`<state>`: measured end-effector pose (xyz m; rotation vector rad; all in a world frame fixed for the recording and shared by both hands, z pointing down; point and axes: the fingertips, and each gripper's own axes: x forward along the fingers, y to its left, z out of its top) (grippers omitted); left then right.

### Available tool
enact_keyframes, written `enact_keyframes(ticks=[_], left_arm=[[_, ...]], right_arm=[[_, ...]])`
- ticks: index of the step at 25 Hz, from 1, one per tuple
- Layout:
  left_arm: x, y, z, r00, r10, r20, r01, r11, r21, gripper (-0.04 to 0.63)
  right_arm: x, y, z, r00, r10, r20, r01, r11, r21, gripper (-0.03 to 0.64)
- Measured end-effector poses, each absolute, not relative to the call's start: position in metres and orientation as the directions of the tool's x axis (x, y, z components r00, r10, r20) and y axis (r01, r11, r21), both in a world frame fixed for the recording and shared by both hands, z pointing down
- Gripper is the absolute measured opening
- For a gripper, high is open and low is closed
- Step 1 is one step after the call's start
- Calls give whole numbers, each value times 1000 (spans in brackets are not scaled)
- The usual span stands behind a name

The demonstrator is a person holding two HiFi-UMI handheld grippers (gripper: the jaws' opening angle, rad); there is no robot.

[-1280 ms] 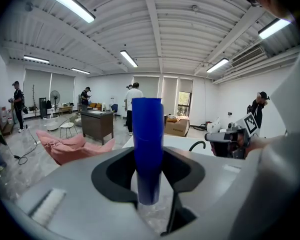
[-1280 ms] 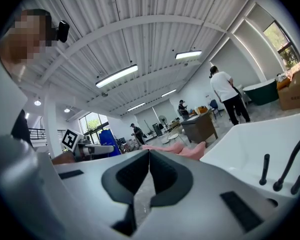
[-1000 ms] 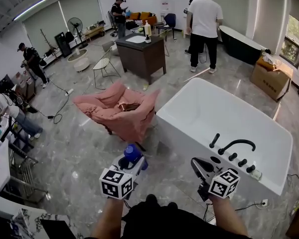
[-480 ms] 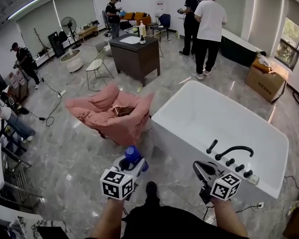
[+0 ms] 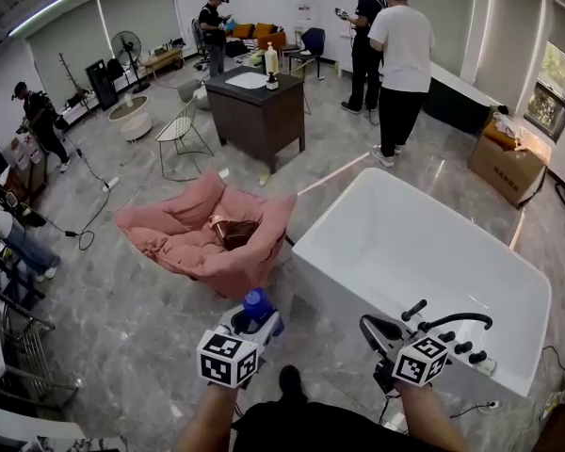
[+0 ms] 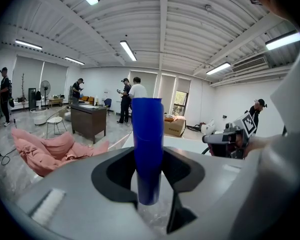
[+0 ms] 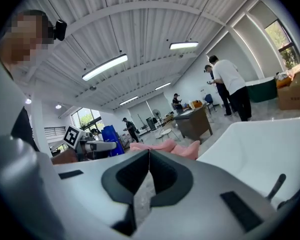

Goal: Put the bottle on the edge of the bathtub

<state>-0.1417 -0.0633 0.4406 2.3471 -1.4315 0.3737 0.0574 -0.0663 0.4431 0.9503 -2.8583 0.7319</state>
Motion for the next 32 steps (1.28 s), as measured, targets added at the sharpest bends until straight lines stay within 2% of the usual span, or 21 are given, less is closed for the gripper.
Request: enact_keyframes(ticks=[16,32], left_arm=[[-190,-167,442,548,-747,378,-834,-521,180,161],[-160,-228,475,572,-697,433,-815,-542,205,161]], right_arm=[[-7,-156,430,-755,-616,223,-649,655,-387,12],[-1,-213,471,-758,-594,268,-645,623,-442,12]])
